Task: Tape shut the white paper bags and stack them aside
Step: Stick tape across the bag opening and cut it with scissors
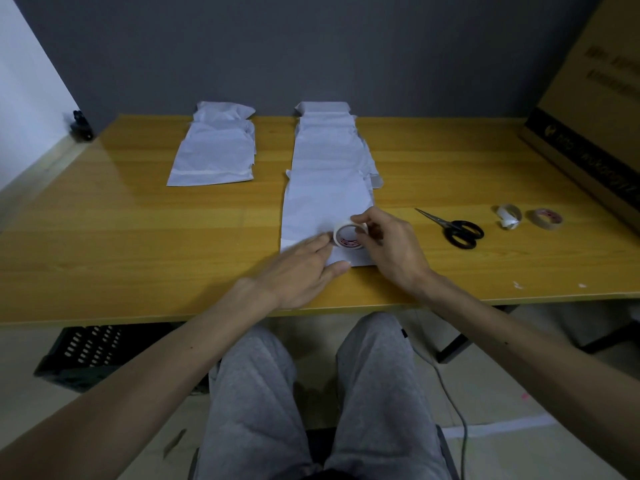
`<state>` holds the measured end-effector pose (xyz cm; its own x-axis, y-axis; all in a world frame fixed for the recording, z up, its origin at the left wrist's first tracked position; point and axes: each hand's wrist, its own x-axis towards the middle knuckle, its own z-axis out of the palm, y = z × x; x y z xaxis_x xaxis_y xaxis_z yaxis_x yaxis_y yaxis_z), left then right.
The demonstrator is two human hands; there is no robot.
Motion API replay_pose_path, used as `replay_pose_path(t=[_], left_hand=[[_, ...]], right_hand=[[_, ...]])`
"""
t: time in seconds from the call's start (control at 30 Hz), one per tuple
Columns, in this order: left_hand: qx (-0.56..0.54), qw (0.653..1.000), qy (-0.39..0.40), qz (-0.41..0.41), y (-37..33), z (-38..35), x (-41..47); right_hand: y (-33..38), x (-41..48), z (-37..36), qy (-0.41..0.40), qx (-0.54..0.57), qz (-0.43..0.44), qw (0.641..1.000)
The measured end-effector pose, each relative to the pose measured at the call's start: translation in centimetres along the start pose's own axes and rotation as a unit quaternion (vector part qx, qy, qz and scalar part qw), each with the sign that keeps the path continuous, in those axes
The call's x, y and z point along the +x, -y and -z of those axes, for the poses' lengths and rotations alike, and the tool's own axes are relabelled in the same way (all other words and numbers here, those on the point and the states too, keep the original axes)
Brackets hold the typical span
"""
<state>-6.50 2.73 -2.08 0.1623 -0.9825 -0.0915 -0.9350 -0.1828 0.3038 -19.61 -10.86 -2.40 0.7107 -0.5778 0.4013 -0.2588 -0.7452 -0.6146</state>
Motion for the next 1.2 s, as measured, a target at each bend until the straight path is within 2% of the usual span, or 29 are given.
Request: replay_pose_path(t=[0.13, 0.33, 0.67, 0.87, 1.2], left_hand=[[-0.028, 1.000, -0.012, 0.004, 0.3, -0.4, -0.1], [0.022, 0.999, 0.037, -0.014, 0.5, -0.7, -0.2], [-0.017, 0.998, 0.067, -0.007, 0.7, -0.2, 0.1], [0.023, 0.998, 0.064, -0.001, 0.8, -0.6, 0.1], [0.018, 0.998, 0.064, 0.001, 1.1, -0.6, 0.2]], right_hand=[[-0.1, -0.1, 0.2, 0.007, -0.002, -0.001, 1.000], [-0.2, -0.1, 0.3, 0.012, 0.008, 0.009, 1.000], [-0.4, 1.1, 1.2, 0.067, -0.083, 0.099, 0.989], [-0.8, 1.1, 2.0, 0.074, -0.110, 0.095, 0.987], [-1.2, 0.7, 4.2, 0.082, -0.166, 0.116, 0.976]])
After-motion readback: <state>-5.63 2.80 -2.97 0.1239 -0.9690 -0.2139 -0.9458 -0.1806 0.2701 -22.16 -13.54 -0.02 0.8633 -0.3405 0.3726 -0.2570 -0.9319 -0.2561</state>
